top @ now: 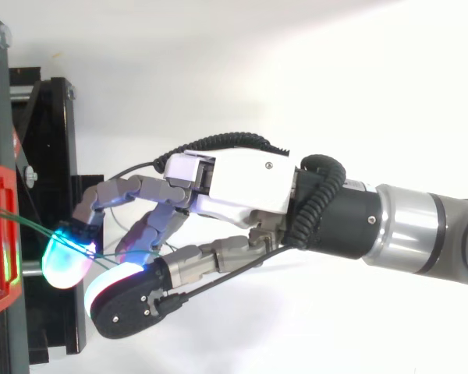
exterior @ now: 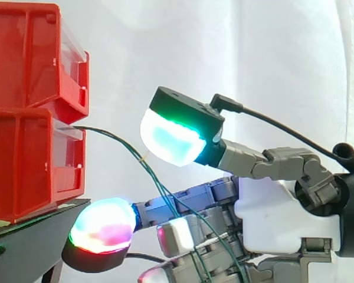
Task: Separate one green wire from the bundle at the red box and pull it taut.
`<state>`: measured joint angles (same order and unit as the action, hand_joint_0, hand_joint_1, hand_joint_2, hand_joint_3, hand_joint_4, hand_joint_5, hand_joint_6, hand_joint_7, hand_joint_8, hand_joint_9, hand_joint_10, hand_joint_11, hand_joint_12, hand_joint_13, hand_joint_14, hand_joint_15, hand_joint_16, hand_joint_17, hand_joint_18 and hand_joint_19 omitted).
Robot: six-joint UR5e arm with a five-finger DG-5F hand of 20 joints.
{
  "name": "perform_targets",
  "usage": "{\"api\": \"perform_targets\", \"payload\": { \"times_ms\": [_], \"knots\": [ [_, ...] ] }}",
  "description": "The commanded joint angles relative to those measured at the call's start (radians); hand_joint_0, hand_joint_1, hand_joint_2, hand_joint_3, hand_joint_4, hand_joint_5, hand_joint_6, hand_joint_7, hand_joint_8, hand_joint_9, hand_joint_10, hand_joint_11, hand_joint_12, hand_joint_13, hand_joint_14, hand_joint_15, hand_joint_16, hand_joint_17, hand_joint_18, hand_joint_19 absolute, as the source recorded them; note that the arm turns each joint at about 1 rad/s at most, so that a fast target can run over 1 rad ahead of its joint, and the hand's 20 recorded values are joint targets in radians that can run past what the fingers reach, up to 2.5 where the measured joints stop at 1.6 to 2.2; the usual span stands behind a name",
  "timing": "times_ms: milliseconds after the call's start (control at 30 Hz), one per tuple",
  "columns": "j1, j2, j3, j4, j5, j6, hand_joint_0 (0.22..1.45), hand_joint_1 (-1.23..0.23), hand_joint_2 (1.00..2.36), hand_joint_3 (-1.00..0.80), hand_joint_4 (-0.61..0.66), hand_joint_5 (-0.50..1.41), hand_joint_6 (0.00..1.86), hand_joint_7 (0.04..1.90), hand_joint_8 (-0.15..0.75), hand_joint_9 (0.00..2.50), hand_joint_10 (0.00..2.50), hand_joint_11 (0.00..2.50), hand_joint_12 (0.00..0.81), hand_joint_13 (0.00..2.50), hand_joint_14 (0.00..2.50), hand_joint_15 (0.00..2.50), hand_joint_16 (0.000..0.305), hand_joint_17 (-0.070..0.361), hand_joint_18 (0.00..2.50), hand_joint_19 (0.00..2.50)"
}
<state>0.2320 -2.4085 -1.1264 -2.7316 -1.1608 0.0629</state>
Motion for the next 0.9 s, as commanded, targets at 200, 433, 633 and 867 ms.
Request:
{"api": "perform_targets", "payload": {
  "times_ms": [200,433,633,867],
  "knots": [
    [-0.003,0.043,0.000,-0.095,-0.010,0.025,0.58,-0.63,1.01,-0.43,0.29,-0.12,0.50,1.02,0.301,1.29,0.03,0.90,0.365,1.05,0.02,0.56,0.056,0.126,0.74,0.48],
    [-0.013,0.069,0.000,-0.151,-0.010,0.026,0.59,-0.63,1.01,-0.41,0.27,-0.11,0.50,1.10,0.295,1.34,0.03,0.98,0.366,1.08,0.02,0.57,0.056,0.125,0.75,0.48],
    [-0.028,0.100,0.000,-0.191,-0.013,0.023,0.60,-0.62,1.01,-0.37,0.24,-0.10,0.50,1.21,0.294,1.38,0.03,1.03,0.364,1.09,0.02,0.59,0.055,0.125,0.77,0.49],
    [-0.045,0.135,0.002,-0.249,-0.010,0.020,0.61,-0.63,1.02,-0.33,0.19,-0.08,0.50,1.40,0.297,1.40,0.03,1.06,0.367,1.10,0.02,0.60,0.056,0.125,0.78,0.50]
  ]
}}
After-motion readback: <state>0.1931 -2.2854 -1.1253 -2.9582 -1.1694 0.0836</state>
